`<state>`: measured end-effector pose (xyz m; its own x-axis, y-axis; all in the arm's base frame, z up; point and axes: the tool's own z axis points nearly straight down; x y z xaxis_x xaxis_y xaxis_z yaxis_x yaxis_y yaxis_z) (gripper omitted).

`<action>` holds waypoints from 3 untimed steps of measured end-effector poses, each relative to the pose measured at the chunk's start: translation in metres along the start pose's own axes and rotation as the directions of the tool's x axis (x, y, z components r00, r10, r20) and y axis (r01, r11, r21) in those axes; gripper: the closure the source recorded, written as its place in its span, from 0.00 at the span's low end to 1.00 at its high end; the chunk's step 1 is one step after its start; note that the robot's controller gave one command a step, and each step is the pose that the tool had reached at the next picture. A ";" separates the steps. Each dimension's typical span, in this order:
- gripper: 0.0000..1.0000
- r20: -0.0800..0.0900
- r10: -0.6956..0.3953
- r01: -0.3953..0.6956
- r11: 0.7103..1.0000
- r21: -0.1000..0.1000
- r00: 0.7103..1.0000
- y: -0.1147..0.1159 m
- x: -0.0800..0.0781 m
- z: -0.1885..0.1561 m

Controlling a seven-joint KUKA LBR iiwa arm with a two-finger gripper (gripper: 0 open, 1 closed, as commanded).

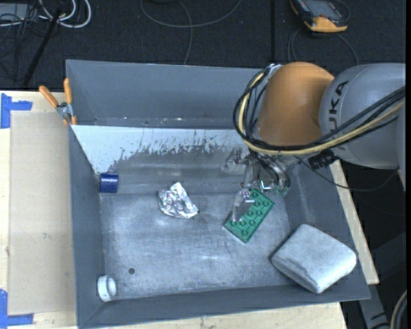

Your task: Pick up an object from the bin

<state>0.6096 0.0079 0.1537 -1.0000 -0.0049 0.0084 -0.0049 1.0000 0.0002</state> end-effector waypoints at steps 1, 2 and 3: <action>0.00 0.013 -0.337 0.337 0.941 0.001 0.941 -0.100 -0.005 0.080; 0.00 0.009 -0.609 0.609 0.793 0.007 0.793 -0.103 0.002 0.053; 0.00 0.006 -0.826 0.826 0.564 0.008 0.564 -0.108 0.000 0.050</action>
Offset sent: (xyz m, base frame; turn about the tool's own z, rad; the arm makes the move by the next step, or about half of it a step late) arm 0.0026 -0.1013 -0.0837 -0.3459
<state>0.6098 -0.1003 0.1039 -0.5599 -0.8285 -0.0019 -0.8285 0.5599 -0.0007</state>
